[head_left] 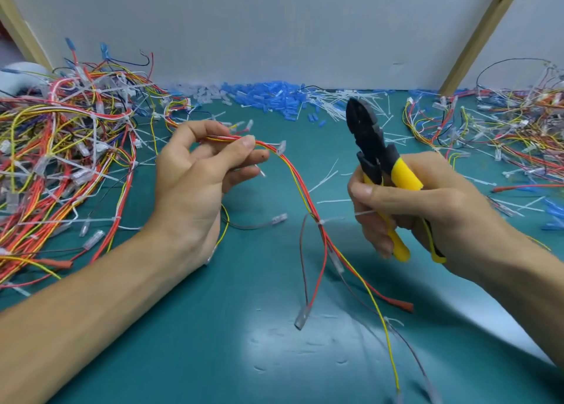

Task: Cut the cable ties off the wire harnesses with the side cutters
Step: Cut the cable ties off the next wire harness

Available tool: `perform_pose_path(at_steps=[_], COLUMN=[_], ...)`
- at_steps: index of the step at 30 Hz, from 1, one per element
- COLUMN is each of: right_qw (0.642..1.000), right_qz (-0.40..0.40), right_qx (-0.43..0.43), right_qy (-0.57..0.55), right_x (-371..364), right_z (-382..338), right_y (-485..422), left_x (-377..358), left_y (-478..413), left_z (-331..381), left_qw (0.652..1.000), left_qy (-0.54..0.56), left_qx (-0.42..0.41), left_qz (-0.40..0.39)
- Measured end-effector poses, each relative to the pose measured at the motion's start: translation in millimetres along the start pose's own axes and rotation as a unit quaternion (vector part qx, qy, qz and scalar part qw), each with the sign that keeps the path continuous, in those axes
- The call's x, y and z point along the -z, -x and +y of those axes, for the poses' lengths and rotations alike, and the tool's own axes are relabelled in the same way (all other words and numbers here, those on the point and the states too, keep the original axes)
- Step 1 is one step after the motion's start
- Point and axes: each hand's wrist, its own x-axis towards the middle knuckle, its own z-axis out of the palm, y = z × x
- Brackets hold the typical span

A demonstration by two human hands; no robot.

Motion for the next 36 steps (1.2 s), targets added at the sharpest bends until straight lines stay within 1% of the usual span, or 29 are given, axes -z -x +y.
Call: perform_pose_path(at_steps=[3,6,9,11,13,15,17,19,21,25,26,28,31,36], right_qw=[0.999,0.994,0.982,0.97,0.955,0.942,0.938,0.94,0.947,0.958,0.959,0.961,0.968,0.98], right_qz=[-0.009,-0.009,0.011,0.021,0.03,0.038,0.042,0.042,0.051,0.083,0.085,0.085,0.074,0.058], right_qx=[0.012,0.0,-0.007,-0.01,-0.02,-0.03,-0.038,-0.046,-0.052,-0.064,-0.069,-0.076,-0.073,-0.056], right_qy=[-0.052,-0.113,-0.19,-0.241,-0.293,-0.332,-0.342,-0.336,-0.313,-0.266,-0.262,-0.25,-0.228,-0.181], right_x=[-3.2,-4.6,-4.5,-3.5,-3.0,-4.2,-6.8,-9.6,-10.8,-8.6,-8.1,-7.9,-10.5,-9.7], right_z=[1.8,3.5,4.4,4.5,3.9,3.9,3.7,3.7,4.8,7.3,7.6,8.2,8.5,7.9], right_y=[0.0,-1.8,-4.5,-6.1,-7.0,-6.9,-7.0,-7.9,-8.7,-10.3,-10.3,-9.8,-8.5,-6.7], left_x=[-1.2,-3.7,-6.3,-8.4,-12.5,-16.3,-18.0,-18.0,-16.7,-12.8,-13.8,-17.5,-20.8,-18.9], left_y=[1.5,5.2,12.6,18.3,26.3,34.0,36.4,34.5,30.5,25.2,26.0,29.2,32.0,30.0], left_z=[-2.6,-3.8,-2.0,-4.1,-7.9,-10.6,-12.9,-13.1,-9.8,-0.4,0.6,-1.2,-6.1,-3.8], left_qw=[0.999,0.996,0.985,0.965,0.939,0.925,0.924,0.933,0.945,0.949,0.952,0.955,0.951,0.957], left_qy=[-0.045,-0.088,-0.164,-0.23,-0.249,-0.204,-0.143,-0.098,-0.062,-0.016,-0.026,-0.084,-0.145,-0.116], left_qx=[0.007,0.004,-0.01,-0.009,0.033,0.09,0.116,0.12,0.13,0.156,0.149,0.117,0.099,0.097], left_qz=[-0.008,-0.017,-0.054,-0.129,-0.232,-0.307,-0.336,-0.326,-0.294,-0.272,-0.267,-0.258,-0.256,-0.249])
